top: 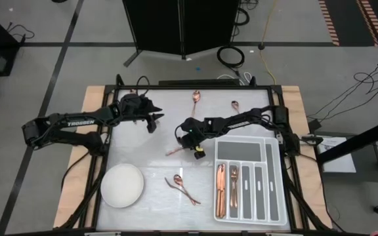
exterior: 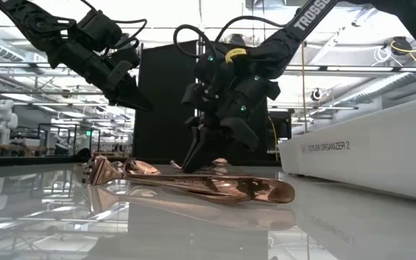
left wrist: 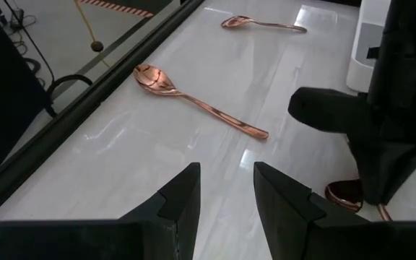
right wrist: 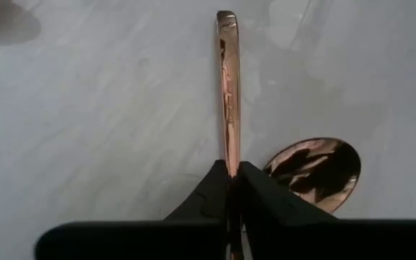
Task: Sort silverware
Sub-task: Put the middle brown in the white silverware organizer
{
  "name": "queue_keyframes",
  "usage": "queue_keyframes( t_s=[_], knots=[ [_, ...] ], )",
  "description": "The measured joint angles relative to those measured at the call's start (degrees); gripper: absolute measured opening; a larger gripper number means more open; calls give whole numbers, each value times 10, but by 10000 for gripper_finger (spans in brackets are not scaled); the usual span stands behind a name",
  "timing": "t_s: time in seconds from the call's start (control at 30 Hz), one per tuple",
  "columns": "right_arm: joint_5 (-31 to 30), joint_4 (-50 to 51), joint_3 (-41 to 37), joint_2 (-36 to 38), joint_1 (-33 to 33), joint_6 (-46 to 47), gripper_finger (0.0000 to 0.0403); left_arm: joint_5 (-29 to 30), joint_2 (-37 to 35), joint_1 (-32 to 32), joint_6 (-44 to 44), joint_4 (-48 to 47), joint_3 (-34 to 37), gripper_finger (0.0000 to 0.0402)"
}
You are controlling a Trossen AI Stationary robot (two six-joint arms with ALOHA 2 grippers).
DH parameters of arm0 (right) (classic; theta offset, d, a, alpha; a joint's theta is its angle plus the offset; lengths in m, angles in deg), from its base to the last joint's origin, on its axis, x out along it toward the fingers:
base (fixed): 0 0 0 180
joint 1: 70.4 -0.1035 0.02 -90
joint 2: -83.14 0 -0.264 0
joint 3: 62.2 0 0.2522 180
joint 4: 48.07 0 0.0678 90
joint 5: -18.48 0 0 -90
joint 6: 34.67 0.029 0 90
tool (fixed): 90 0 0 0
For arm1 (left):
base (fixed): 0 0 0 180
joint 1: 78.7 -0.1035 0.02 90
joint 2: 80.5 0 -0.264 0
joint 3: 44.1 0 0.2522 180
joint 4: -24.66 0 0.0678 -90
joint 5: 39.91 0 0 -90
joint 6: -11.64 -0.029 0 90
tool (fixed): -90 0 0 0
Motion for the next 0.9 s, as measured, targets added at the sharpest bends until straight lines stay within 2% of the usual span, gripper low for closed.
queue_keyframes(
  t_s=[0.37, 0.53, 0.67, 0.77, 0.9],
  knots=[
    [-8, -2, -1, 69, 1, 3, 5, -6, 0, 0, -25, 0, 0, 130],
    [-5, 4, -1, 114, 11, 75, 4, -105, 0, 10, -72, 9, 0, 130],
    [-4, 21, -1, 138, 25, 147, 3, -176, 0, 27, -76, 53, 0, 130],
    [-4, 37, -1, 145, 34, 204, 3, -202, 0, 47, -96, 76, 0, 130],
    [-3, 80, -1, 145, 44, 272, 3, -199, 0, 78, -153, 80, 0, 130]
  ],
)
